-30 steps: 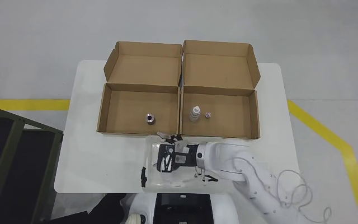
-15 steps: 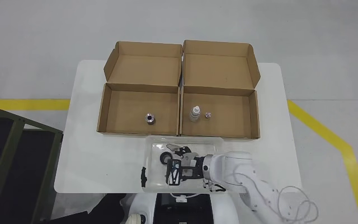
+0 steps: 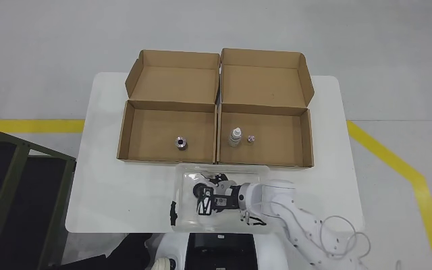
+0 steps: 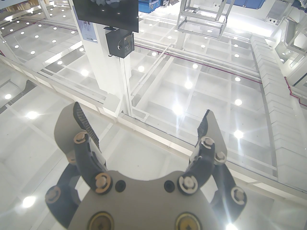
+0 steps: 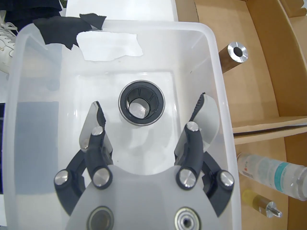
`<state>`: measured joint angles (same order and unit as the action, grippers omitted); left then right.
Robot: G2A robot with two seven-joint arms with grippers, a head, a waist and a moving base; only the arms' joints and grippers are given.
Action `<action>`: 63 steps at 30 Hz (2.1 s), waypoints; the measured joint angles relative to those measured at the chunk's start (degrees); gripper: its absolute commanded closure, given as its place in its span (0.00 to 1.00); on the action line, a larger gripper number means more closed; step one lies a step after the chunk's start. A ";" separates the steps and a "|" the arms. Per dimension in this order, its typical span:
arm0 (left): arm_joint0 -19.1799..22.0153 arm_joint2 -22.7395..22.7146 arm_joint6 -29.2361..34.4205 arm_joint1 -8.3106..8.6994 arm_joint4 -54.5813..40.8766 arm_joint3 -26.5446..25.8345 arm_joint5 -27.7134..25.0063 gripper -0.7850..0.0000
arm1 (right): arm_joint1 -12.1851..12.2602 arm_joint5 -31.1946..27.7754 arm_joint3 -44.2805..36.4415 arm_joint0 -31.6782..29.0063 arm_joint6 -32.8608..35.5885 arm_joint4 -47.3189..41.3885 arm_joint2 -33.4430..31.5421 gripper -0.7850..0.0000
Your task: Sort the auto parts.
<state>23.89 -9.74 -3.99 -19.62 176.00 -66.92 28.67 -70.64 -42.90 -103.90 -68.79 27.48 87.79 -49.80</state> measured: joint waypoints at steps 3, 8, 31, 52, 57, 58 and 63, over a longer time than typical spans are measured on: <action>0.00 0.00 0.00 0.00 0.00 0.00 0.00 0.00 | -0.21 0.58 1.20 0.62 -0.32 0.13 0.94 0.22; 0.00 0.00 0.00 0.00 0.00 0.00 0.00 0.00 | -0.45 1.01 2.92 1.35 -0.58 -0.38 1.88 0.29; 0.00 0.00 0.00 0.00 0.00 0.00 0.00 0.00 | -0.07 -1.24 2.81 1.65 -1.53 -3.54 1.58 1.00; 0.00 0.00 0.00 0.00 0.00 0.00 0.00 0.00 | 2.91 -3.00 -16.65 -6.84 -8.67 -9.46 -8.81 1.00; 0.00 0.00 0.00 0.00 0.00 0.00 0.00 0.00 | 3.31 -3.35 -19.04 -7.11 -10.58 -12.71 -11.39 1.00; 0.00 0.00 0.00 0.00 0.00 0.00 0.00 0.00 | 3.41 -3.31 -19.48 -6.99 -10.92 -13.63 -12.30 1.00; 0.00 0.00 0.00 0.00 0.00 0.00 0.00 0.00 | 3.78 -3.11 -21.36 -6.54 -12.58 -17.42 -15.90 1.00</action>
<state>23.89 -9.74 -3.99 -19.62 176.00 -66.92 28.67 -66.86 -46.01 -125.26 -75.33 14.90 70.37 -65.69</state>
